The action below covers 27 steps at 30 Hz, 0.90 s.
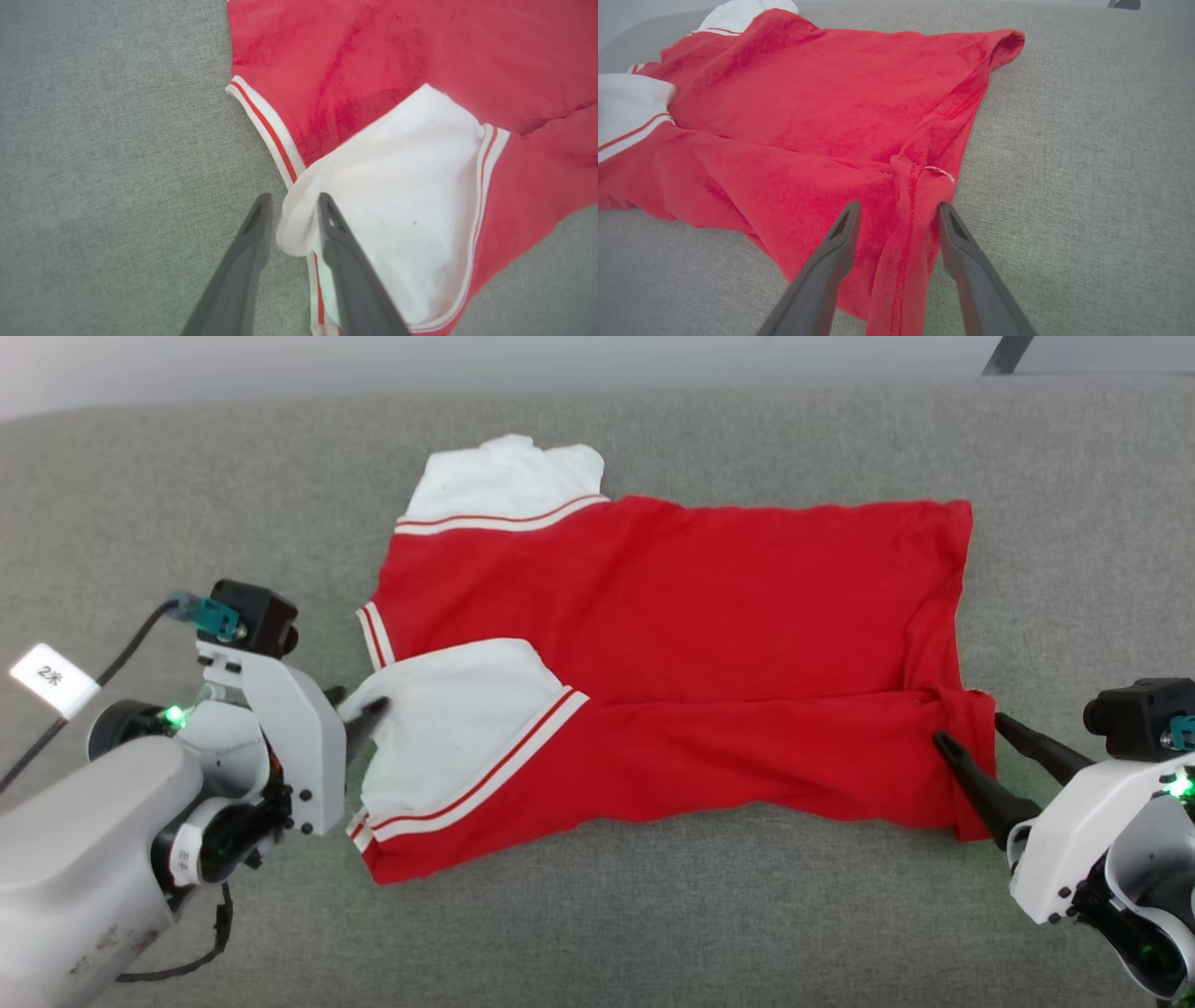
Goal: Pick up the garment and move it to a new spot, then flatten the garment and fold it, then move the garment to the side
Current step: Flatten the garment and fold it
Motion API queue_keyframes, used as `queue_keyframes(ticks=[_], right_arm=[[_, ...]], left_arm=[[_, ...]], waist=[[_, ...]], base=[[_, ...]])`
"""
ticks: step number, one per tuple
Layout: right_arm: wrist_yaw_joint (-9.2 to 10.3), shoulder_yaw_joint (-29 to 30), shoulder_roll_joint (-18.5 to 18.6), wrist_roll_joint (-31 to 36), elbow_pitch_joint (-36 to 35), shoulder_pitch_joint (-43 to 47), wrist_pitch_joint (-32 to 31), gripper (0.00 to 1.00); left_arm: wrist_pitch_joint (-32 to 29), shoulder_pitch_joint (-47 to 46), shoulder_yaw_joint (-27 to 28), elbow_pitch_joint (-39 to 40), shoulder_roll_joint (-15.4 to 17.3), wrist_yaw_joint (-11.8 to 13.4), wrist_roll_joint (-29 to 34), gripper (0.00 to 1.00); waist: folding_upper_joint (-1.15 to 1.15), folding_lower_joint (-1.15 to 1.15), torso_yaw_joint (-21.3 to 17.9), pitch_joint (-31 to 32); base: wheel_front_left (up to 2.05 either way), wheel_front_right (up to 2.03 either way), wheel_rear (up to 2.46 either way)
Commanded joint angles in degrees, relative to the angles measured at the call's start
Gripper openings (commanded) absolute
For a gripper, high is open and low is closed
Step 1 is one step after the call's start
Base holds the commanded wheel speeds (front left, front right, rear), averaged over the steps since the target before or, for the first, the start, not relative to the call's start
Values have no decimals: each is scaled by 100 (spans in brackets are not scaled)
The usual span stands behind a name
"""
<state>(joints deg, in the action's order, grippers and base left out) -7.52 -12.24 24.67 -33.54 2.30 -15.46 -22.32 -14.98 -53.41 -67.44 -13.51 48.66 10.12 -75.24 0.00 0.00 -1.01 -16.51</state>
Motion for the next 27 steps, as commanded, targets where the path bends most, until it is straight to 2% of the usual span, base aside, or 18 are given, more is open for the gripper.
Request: queue_keyframes(ticks=[1,5,11,19,27], right_arm=[[6,60,-18,-23,-35,114,-69,100],[6,150,-43,39,-110,222,-224,100],[6,239,-60,171,-323,398,-177,100],[6,650,-180,411,-732,817,135,100],[6,1112,-553,608,-1252,1242,244,100]], left_arm=[[66,62,20,27,0,-22,-25,100],[180,161,54,108,23,-16,-70,100],[521,400,196,429,175,127,-182,100],[742,827,333,1131,521,547,-447,100],[348,1080,367,1593,889,981,-915,100]], waist=[[0,0,36,140],[0,0,71,347],[0,0,104,686],[0,0,150,1081],[0,0,-51,1304]], base=[[0,0,0],[0,0,0],[0,0,0],[0,0,0],[0,0,0]])
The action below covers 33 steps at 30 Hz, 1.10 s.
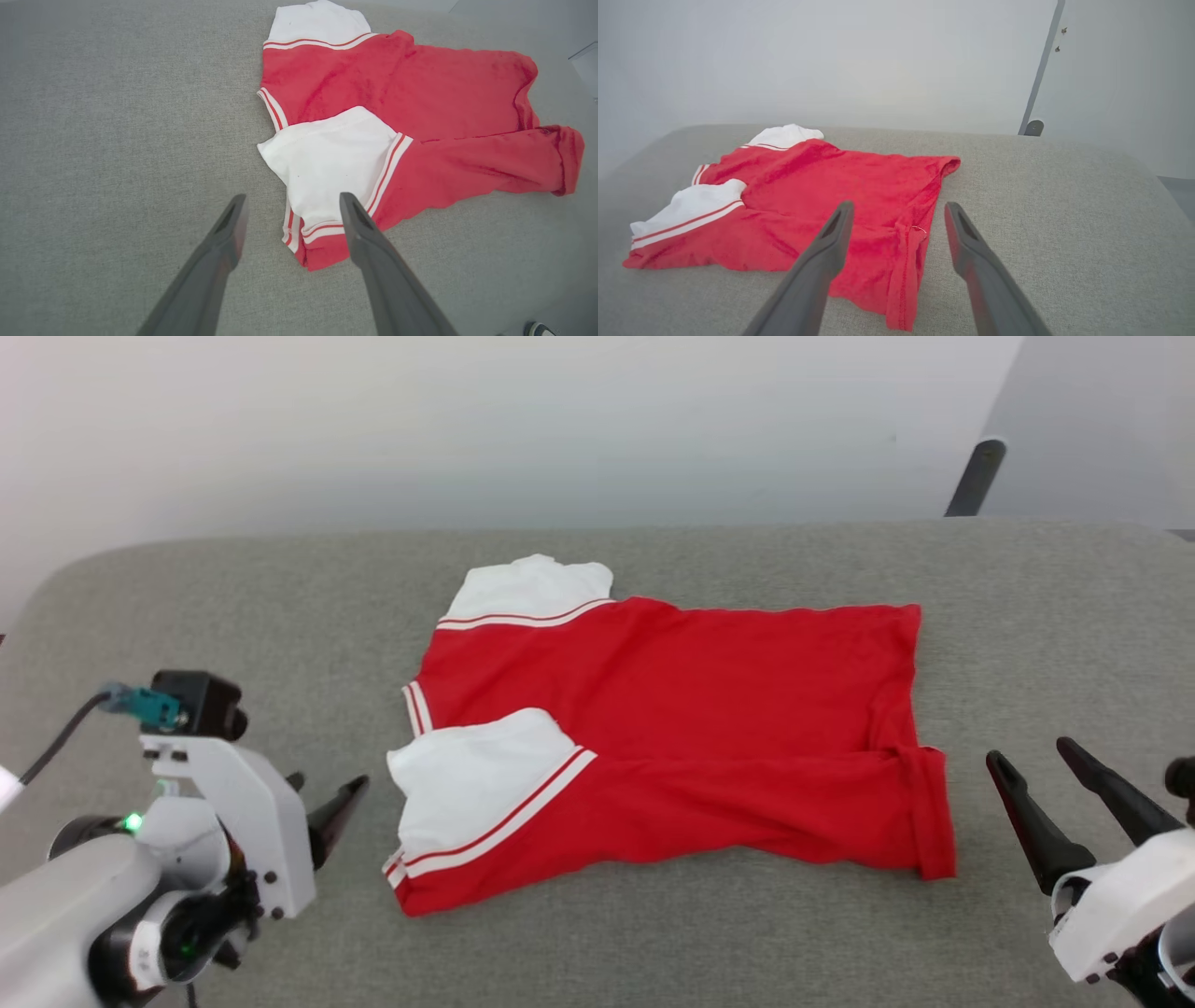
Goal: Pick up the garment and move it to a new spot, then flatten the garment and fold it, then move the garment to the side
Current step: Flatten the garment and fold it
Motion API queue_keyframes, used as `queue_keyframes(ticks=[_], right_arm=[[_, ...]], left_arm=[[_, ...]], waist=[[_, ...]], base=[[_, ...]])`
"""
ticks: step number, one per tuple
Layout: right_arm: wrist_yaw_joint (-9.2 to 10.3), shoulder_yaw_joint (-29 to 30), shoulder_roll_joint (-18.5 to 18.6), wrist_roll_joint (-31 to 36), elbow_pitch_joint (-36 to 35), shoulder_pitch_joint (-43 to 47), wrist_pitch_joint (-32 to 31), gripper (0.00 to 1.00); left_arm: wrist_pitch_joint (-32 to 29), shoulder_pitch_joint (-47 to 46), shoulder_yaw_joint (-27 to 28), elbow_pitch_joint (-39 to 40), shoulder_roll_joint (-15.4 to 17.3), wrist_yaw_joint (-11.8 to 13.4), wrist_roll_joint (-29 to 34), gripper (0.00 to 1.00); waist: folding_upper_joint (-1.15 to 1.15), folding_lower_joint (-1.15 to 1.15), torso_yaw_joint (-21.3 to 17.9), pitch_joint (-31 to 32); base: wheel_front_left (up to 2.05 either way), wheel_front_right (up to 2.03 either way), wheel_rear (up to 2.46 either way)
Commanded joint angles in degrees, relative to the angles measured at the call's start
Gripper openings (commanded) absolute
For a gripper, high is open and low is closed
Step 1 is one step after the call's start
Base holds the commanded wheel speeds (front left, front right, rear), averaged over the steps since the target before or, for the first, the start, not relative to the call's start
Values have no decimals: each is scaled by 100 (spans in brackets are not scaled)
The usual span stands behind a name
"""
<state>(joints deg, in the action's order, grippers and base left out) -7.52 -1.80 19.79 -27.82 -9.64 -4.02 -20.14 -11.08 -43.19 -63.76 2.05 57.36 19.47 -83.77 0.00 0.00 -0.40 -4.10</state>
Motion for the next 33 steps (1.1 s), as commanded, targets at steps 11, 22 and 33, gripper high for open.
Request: queue_keyframes(ticks=[11,22,33], right_arm=[[6,570,-665,186,-745,523,-139,100],[5,716,-905,149,-875,548,-167,100],[5,742,-974,93,-854,437,-150,100]], left_arm=[[-920,194,-130,-242,145,310,-634,100],[-1551,210,-272,-863,-67,479,-959,100],[-1736,139,-399,-1597,-489,379,-911,100]], waist=[[0,0,-583,-82],[0,0,-869,-359],[0,0,-897,-571]], base=[[0,0,0],[0,0,0],[0,0,0]])
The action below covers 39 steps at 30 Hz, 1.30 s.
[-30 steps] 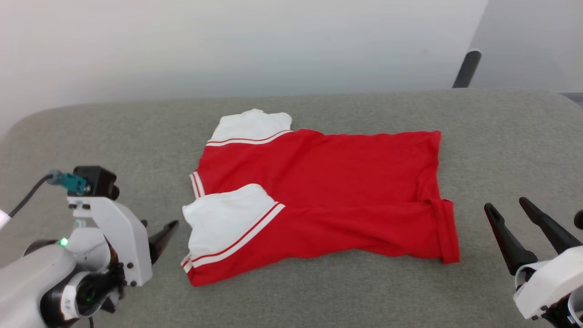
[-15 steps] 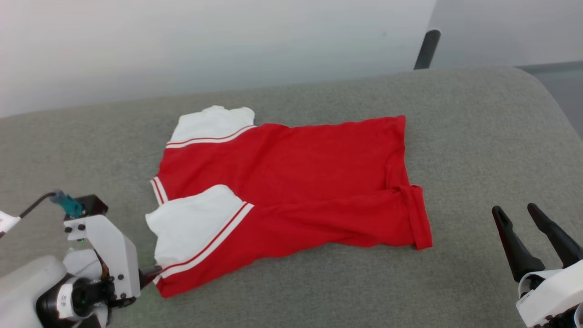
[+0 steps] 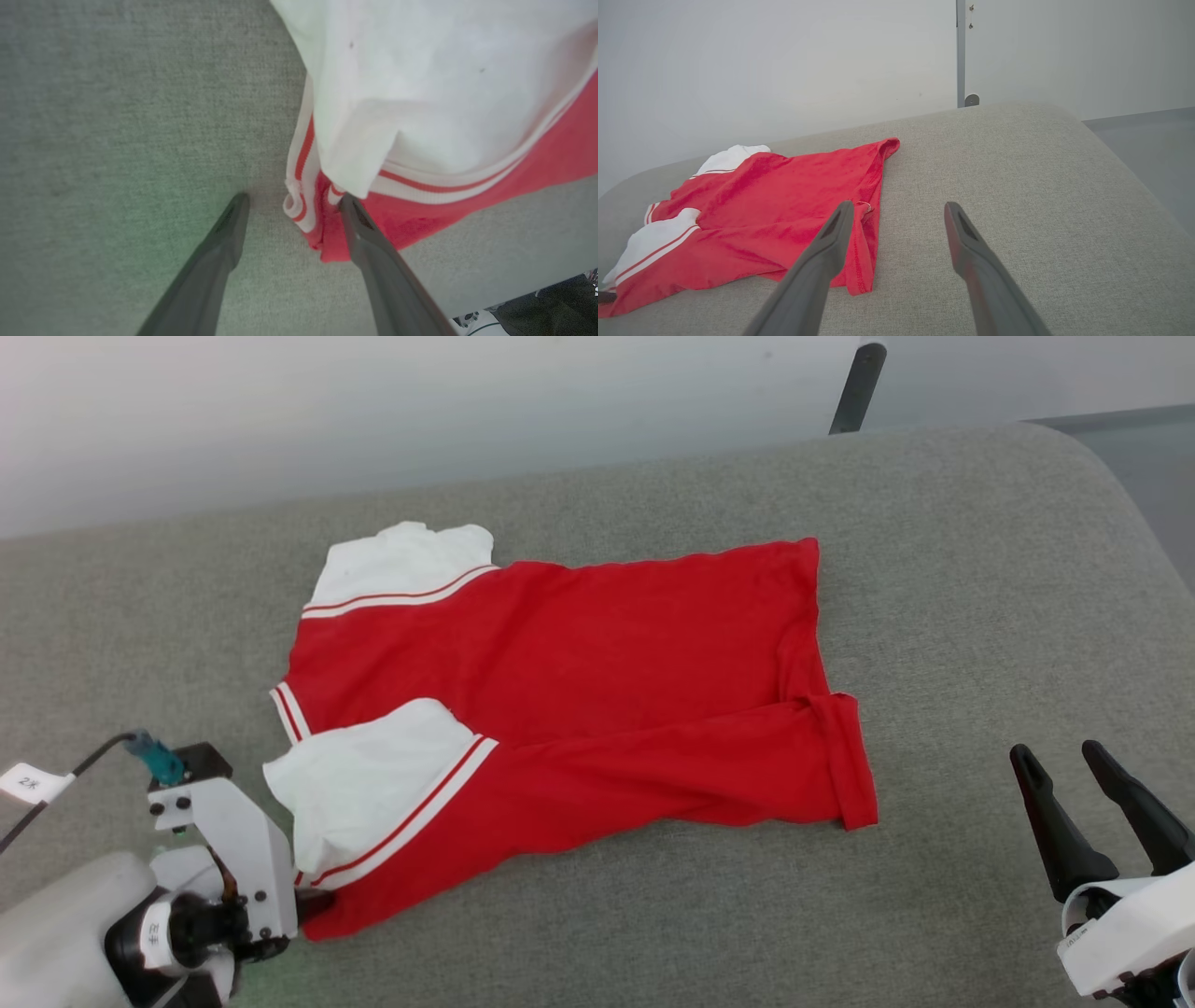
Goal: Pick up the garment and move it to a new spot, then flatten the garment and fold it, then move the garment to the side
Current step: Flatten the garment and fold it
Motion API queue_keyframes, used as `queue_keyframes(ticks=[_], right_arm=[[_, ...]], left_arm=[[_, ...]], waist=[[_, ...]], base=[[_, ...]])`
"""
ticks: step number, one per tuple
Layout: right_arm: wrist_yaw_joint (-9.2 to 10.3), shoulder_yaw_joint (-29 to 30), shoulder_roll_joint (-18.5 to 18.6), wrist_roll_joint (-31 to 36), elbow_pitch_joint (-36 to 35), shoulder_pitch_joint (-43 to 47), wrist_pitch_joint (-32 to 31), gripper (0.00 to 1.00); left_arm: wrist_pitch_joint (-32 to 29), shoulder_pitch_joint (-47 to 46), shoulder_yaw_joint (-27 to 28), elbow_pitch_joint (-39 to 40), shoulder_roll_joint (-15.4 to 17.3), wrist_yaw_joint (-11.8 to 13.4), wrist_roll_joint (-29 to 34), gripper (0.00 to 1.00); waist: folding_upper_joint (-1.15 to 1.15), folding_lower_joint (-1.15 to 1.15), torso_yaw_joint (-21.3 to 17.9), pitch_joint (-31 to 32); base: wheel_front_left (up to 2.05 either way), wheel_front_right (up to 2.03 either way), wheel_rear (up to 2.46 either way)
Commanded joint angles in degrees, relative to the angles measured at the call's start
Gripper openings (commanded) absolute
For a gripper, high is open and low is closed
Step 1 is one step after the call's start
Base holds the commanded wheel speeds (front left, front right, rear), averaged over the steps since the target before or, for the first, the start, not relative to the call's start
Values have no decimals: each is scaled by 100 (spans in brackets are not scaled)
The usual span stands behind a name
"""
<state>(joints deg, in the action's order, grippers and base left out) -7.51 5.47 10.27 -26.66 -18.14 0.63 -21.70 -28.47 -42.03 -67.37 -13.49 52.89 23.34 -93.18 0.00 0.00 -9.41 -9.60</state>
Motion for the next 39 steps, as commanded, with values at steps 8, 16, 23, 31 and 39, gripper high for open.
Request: queue_keyframes(ticks=[8,16,23,31,39], right_arm=[[4,-25,-16,-67,30,-110,-26,100],[4,-41,31,-115,105,-135,-351,100],[4,-159,77,-127,390,-345,-1246,100],[4,-300,139,7,1111,-946,-1986,100],[4,-394,110,62,1983,-1420,-2218,100]], left_arm=[[-36,67,-26,-545,-413,-105,-102,85],[-34,70,63,-646,-438,-282,-181,0],[37,-36,128,-517,-479,-230,-116,0],[41,-212,105,-426,-732,-180,3,0],[101,-399,129,-522,-951,-274,116,0]], waist=[[0,0,38,-126],[0,0,101,-148],[0,0,244,-223],[0,0,531,-376],[0,0,793,-587]], base=[[0,0,0],[0,0,0],[0,0,0],[0,0,0],[0,0,0]])
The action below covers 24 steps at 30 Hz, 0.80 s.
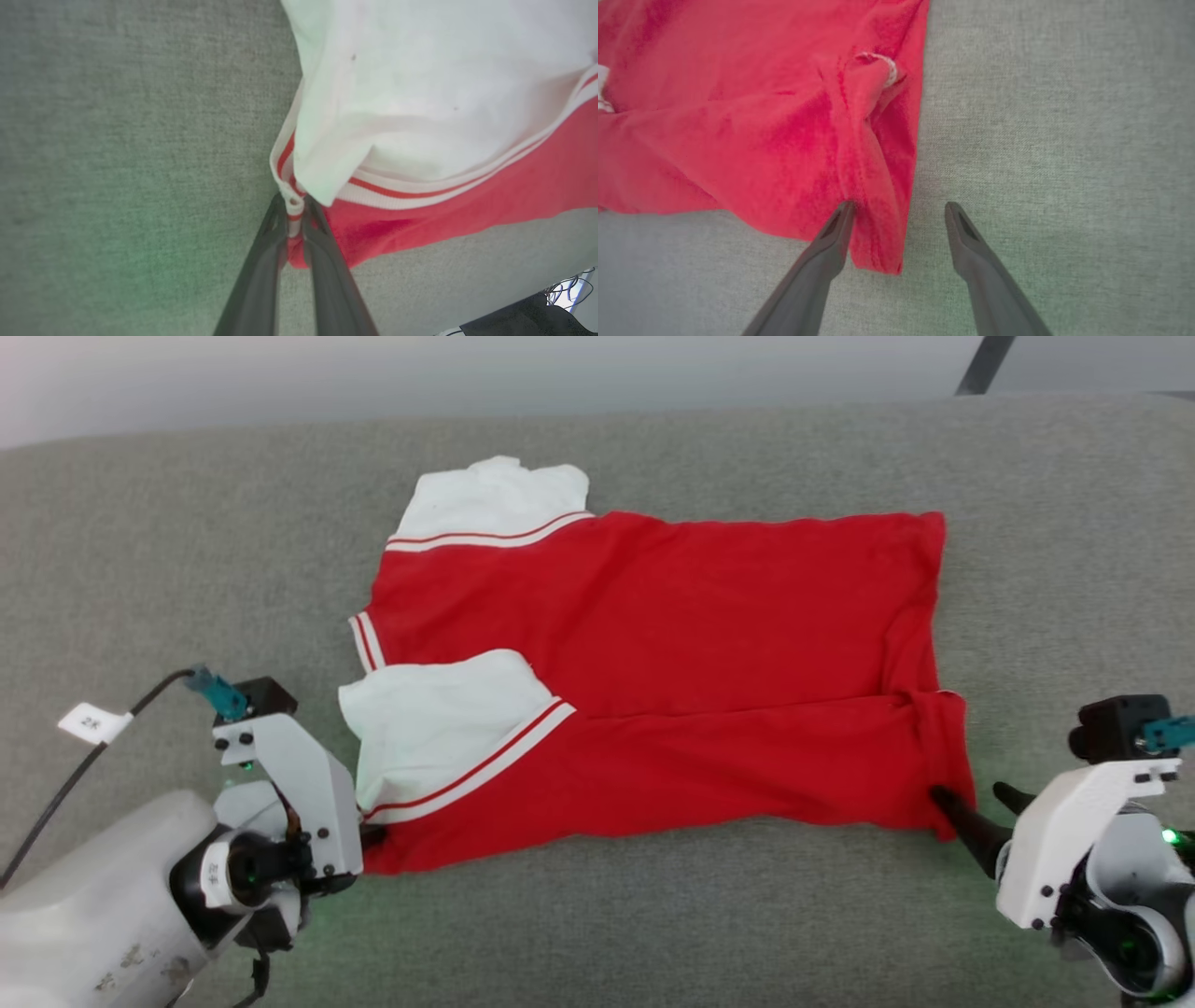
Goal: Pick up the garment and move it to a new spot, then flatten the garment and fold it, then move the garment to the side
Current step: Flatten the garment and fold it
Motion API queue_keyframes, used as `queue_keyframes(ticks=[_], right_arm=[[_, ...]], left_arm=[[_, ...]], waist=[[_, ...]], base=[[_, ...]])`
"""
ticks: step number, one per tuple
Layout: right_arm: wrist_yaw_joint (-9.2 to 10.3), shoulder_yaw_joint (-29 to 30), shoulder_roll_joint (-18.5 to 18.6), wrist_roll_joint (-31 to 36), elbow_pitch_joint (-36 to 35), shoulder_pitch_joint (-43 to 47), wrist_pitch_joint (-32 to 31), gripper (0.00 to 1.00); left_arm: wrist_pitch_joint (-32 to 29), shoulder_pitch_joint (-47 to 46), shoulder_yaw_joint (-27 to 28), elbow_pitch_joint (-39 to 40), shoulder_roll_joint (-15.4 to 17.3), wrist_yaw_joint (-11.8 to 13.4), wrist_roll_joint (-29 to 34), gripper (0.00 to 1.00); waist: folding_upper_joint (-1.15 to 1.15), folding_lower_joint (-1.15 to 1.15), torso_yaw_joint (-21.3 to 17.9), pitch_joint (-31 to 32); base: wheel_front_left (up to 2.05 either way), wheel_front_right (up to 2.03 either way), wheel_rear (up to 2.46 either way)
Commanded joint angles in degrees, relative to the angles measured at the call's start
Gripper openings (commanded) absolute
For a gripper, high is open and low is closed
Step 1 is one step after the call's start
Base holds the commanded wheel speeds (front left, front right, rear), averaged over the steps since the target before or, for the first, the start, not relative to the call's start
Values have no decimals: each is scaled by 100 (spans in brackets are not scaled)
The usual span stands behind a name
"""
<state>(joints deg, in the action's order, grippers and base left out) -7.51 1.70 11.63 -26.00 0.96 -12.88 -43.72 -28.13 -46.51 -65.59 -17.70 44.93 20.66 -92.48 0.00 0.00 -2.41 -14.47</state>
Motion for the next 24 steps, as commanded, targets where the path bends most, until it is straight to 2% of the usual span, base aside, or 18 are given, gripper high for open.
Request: queue_keyframes(ticks=[1,5,6,7,13,24], right_arm=[[4,-32,-41,2,178,-130,-24,100],[4,-181,-31,77,678,-320,-154,100],[4,-235,-41,53,792,-352,-187,67],[3,-288,-46,2,867,-393,-177,2],[3,-370,82,-133,1120,-495,-161,0],[6,-213,346,-313,966,-470,-221,0]], left_arm=[[78,35,-44,-128,-164,-26,56,0],[100,-5,-36,-233,-233,-76,78,0],[104,-10,-34,-260,-246,-96,86,0],[115,-13,-23,-287,-262,-100,75,0],[115,-8,3,-433,-291,-214,58,0],[8,-44,69,-387,-41,-338,51,0]], waist=[[0,0,106,-124],[0,0,147,-189],[0,0,156,-198],[0,0,162,-205],[0,0,182,-191],[0,0,137,-16]], base=[[0,0,0],[0,0,0],[0,0,0],[0,0,0],[0,0,0],[0,0,0]])
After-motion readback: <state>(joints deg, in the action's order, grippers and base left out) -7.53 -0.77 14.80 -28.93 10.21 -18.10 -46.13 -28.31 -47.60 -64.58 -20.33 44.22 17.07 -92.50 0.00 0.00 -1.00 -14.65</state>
